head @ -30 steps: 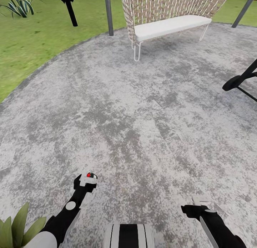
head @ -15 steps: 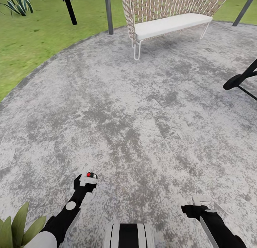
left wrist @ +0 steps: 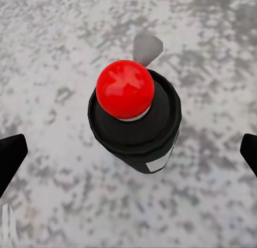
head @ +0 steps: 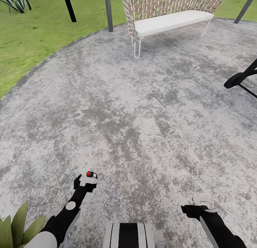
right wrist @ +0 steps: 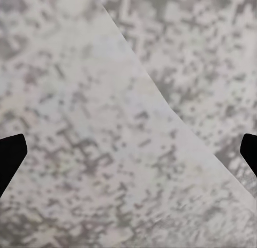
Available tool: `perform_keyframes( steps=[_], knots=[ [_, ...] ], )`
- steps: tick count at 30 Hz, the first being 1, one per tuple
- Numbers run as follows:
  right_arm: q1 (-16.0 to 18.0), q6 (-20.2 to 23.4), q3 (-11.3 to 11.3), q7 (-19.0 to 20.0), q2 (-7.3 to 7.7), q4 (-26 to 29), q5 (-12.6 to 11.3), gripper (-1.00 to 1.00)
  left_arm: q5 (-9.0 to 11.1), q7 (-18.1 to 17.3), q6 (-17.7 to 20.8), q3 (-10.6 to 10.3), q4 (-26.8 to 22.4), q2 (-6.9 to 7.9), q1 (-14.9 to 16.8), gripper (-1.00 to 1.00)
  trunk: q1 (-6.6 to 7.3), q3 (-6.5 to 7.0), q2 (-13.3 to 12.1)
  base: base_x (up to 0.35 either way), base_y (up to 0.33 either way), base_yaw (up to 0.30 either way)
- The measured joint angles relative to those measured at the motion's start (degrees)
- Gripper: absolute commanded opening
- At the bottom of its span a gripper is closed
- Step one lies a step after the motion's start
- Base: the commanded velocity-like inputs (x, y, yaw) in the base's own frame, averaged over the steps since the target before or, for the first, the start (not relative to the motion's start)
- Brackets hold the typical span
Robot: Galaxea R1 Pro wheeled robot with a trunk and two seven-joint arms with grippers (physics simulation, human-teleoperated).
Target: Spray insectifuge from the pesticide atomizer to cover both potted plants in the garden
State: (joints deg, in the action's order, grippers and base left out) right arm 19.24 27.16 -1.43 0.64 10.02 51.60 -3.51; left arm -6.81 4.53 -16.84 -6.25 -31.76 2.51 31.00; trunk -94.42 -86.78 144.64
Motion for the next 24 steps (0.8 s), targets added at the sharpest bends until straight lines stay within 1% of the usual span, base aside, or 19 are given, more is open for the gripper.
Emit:
perform_keyframes(
  steps=[6, 13, 24],
  knots=[
    [0.0, 0.0, 0.0, 0.0, 0.00, 0.0, 0.0, 1.00, 0.0, 0.0, 0.0, 0.0, 0.0, -0.01, 0.0, 1.00, 0.00, 0.00, 0.0, 0.060, 0.000, 0.000],
    [0.0, 0.0, 0.0, 0.0, 0.00, 0.0, 0.0, 1.00, 0.0, 0.0, 0.0, 0.0, 0.0, -0.01, 0.0, 1.00, 0.00, -0.03, 0.0, 0.005, 0.000, 0.000],
    [0.0, 0.0, 0.0, 0.0, 0.00, 0.0, 0.0, 1.00, 0.0, 0.0, 0.0, 0.0, 0.0, -0.01, 0.0, 1.00, 0.00, -0.43, 0.0, 0.000, 0.000, 0.000]
  ],
)
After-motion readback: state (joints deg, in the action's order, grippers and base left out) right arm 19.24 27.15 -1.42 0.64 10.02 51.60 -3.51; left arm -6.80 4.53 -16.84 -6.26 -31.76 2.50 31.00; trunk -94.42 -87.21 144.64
